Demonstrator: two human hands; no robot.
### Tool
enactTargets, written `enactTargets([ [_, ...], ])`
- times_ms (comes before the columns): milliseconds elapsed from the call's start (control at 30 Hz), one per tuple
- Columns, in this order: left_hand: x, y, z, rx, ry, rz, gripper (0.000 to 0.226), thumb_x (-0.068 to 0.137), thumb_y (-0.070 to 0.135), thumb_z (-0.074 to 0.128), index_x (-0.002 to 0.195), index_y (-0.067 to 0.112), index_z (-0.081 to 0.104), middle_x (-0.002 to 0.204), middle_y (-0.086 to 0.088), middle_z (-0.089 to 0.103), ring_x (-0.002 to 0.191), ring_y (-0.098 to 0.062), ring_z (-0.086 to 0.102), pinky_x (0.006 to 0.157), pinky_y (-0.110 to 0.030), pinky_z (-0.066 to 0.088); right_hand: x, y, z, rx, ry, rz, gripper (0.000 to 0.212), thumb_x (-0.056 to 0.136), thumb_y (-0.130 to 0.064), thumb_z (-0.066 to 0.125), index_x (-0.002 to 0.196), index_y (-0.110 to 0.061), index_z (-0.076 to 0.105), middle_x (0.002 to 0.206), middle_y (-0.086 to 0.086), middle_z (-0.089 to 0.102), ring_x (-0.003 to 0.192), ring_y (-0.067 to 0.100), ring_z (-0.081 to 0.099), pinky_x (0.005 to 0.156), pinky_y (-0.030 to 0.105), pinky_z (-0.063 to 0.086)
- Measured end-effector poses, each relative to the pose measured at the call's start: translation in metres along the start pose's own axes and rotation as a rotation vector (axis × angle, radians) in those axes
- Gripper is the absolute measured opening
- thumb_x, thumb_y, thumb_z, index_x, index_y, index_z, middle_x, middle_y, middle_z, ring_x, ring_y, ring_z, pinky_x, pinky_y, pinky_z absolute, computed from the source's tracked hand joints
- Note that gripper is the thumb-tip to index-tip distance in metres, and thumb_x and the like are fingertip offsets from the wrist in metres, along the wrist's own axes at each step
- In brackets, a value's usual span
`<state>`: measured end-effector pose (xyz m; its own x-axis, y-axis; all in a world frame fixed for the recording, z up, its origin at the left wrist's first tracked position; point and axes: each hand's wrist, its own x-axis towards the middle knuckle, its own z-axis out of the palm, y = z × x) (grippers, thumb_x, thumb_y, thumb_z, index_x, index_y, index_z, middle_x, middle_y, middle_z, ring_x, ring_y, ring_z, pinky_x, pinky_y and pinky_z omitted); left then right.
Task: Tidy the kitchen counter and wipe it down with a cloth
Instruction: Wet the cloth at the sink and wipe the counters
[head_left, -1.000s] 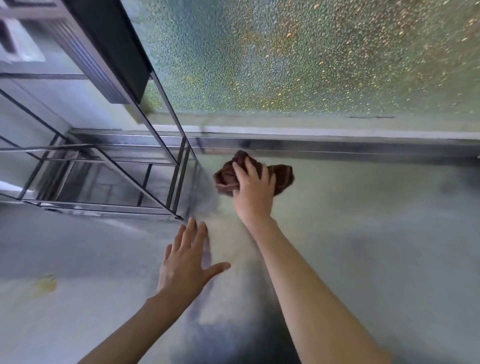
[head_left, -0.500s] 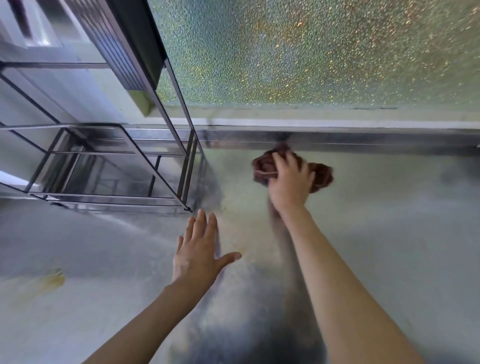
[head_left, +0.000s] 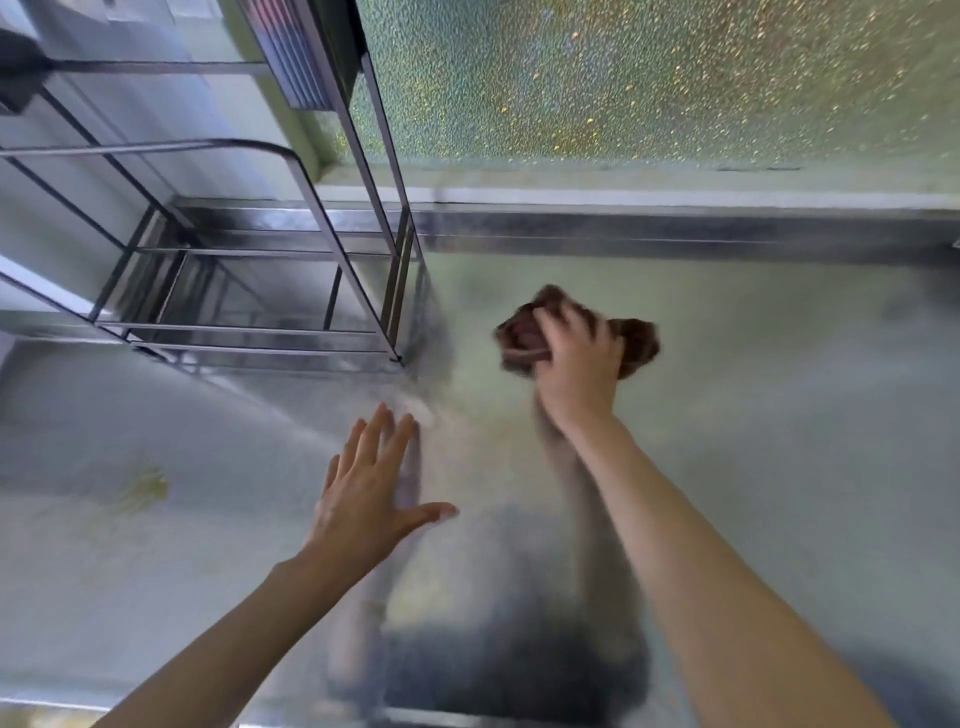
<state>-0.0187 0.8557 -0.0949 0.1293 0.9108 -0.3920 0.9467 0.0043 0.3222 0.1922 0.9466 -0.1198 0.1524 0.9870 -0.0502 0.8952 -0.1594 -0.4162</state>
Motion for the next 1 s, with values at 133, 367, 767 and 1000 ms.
enactTargets([
  [133, -0.005, 0.002, 0.014, 0.086, -0.027, 0.029, 0.127, 0.044, 0.094, 0.022, 0.146, 0.023, 0.0, 0.156, -0.002, -0.009, 0.144, -0.026, -0.008, 0.115, -0.047, 0.008, -0.055, -0.038, 0.022, -0.004, -0.188, -0.364, 0.059, 0.086, -0.009, 0.048, 0.14, -0.03, 0.037, 0.153, -0.003, 0.029, 0.14, 0.033, 0.018, 0.114, 0.052, 0.008],
  [367, -0.005, 0.005, 0.01, 0.094, -0.05, 0.02, 0.112, 0.061, 0.075, 0.053, 0.146, 0.024, 0.001, 0.156, -0.003, -0.008, 0.144, -0.026, -0.008, 0.115, -0.049, 0.009, -0.051, 0.039, -0.015, -0.042, -0.008, 0.117, 0.059, 0.086, -0.011, 0.05, 0.139, -0.033, 0.038, 0.153, -0.004, 0.026, 0.14, 0.033, 0.019, 0.114, 0.053, 0.013],
  [767, -0.014, 0.011, 0.017, 0.017, 0.056, 0.01, 0.11, 0.065, 0.064, 0.063, 0.145, 0.016, 0.007, 0.157, -0.006, -0.004, 0.144, -0.026, -0.006, 0.115, -0.05, 0.01, -0.085, 0.012, -0.015, -0.067, -0.208, -0.104, 0.059, 0.091, -0.019, 0.049, 0.142, -0.038, 0.028, 0.156, -0.009, 0.016, 0.142, 0.034, 0.007, 0.113, 0.056, 0.006],
  [1000, -0.015, 0.055, 0.033, 0.016, 0.002, 0.135, 0.109, 0.065, 0.073, 0.054, 0.146, 0.019, 0.005, 0.156, -0.002, -0.009, 0.144, -0.022, -0.009, 0.115, -0.047, 0.007, -0.088, 0.152, -0.075, -0.159, 0.207, 0.42, 0.038, 0.083, -0.026, 0.061, 0.112, -0.003, 0.05, 0.126, 0.026, 0.045, 0.123, 0.042, 0.037, 0.107, 0.058, 0.024],
])
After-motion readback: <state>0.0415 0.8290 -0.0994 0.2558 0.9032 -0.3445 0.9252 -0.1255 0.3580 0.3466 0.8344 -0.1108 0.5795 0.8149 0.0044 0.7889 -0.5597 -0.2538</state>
